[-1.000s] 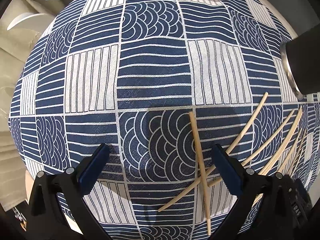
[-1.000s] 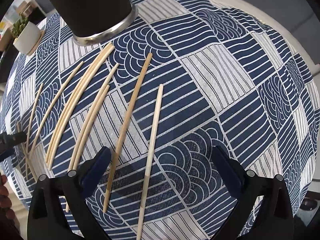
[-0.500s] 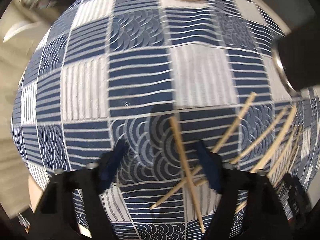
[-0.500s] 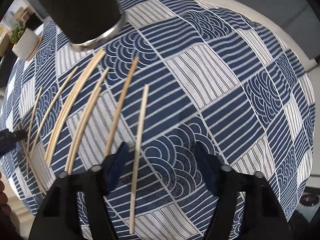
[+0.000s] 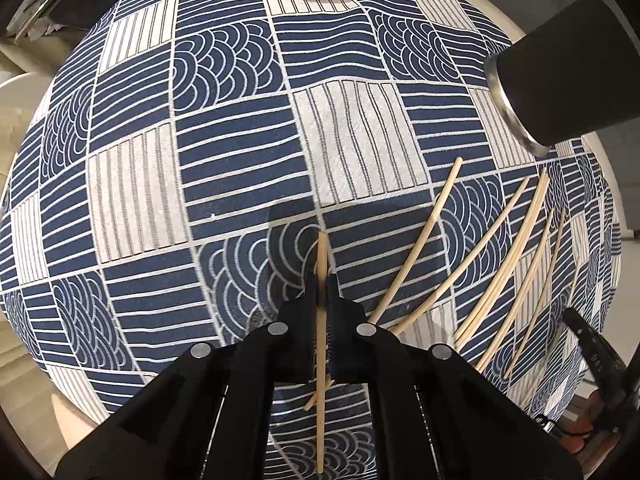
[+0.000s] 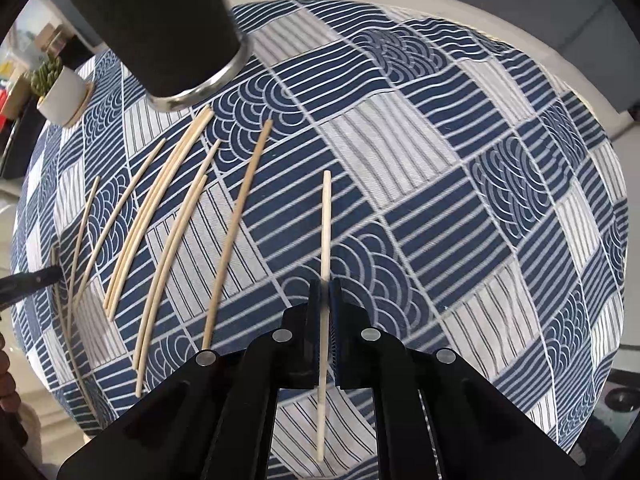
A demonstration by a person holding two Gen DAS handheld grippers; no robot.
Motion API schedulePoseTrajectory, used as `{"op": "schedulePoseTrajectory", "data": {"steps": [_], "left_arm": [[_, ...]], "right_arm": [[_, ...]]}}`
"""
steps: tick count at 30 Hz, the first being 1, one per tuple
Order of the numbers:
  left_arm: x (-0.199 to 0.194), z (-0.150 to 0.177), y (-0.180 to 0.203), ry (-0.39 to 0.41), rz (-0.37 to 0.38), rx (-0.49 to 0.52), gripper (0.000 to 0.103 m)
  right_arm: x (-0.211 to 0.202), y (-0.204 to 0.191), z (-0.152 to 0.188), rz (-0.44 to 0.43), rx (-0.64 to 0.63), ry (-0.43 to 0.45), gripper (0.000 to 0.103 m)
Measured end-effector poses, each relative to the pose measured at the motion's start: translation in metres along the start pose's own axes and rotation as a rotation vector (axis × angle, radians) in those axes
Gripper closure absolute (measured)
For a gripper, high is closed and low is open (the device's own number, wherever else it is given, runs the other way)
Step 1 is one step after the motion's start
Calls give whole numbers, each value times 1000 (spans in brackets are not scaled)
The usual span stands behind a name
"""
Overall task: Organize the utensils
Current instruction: 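Lift the chopstick in the right tool toward the black cup while the left tool lifts its chopstick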
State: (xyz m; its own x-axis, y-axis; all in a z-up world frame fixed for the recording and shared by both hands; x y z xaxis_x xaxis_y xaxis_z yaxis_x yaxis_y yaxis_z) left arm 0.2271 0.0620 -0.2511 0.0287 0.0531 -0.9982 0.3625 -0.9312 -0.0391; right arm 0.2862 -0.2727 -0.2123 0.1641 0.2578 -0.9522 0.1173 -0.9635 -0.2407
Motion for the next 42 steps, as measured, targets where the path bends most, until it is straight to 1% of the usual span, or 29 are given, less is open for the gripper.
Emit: {"op": "schedulePoseTrajectory", "data": {"steps": [3,4,7,9,11,12,13,14,16,18,20,22,25,29,34,39,40,42], "left_arm": [[-4,6,-5,11,8,27,98],[-6,9,-6,20,7,42,98],[-14,18,-7,58,-23,82,98],[-25,28,-4,75,-29,112,98],[-28,39,-2,86,-27,138,98],[-29,45,-1,90,-23,149,98],[-31,51,0,99,-23,166,98],[-33,56,0,106,-23,179,98],[-35,66,1,121,-31,208,98],[-43,73,8,126,-24,230,98],[-56,71,9,146,-36,250,98],[-65,79,9,170,-32,272,98],[-80,78,10,207,-32,297,98],[-98,78,19,271,-33,331,98],[-121,88,18,334,-17,355,98],[-141,92,13,376,-12,354,98],[-145,93,12,376,-2,350,98],[-151,93,10,399,-8,347,98]], "right_arm": [[-14,6,4,2,17,29,98],[-16,12,13,-1,18,38,98],[-28,11,22,-14,18,65,98],[-33,7,31,-24,13,77,98],[-36,0,43,-29,16,92,98],[-26,-12,56,-31,17,99,98],[-29,-14,63,-33,17,107,98],[-32,-15,68,-36,14,112,98],[-23,-35,71,-57,-5,130,98],[-28,-37,79,-56,-20,144,98],[-33,-38,85,-60,-29,163,98],[-44,-43,94,-75,-39,197,98],[-58,-51,103,-90,-43,242,98],[-79,-63,107,-107,-62,309,98],[-104,-75,109,-116,-80,377,98],[-130,-90,109,-100,-128,463,98],[-133,-93,109,-98,-139,473,98],[-142,-99,107,-100,-159,498,98]]}}
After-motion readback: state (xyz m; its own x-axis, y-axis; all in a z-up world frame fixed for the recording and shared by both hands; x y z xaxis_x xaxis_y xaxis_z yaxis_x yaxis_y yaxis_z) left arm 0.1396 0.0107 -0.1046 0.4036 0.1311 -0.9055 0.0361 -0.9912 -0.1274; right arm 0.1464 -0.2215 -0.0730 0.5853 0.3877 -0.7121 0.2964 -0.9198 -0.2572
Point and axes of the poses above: each gripper's, at about its wrist camera, not at the fingertips, and x roughly the way its jaws point, y to its right, z to its underside, the point moved 6 cm from there along x, roughly the way its jaws point, and after that the axes turned 11 degrees about -z, right-handed, at the moved point
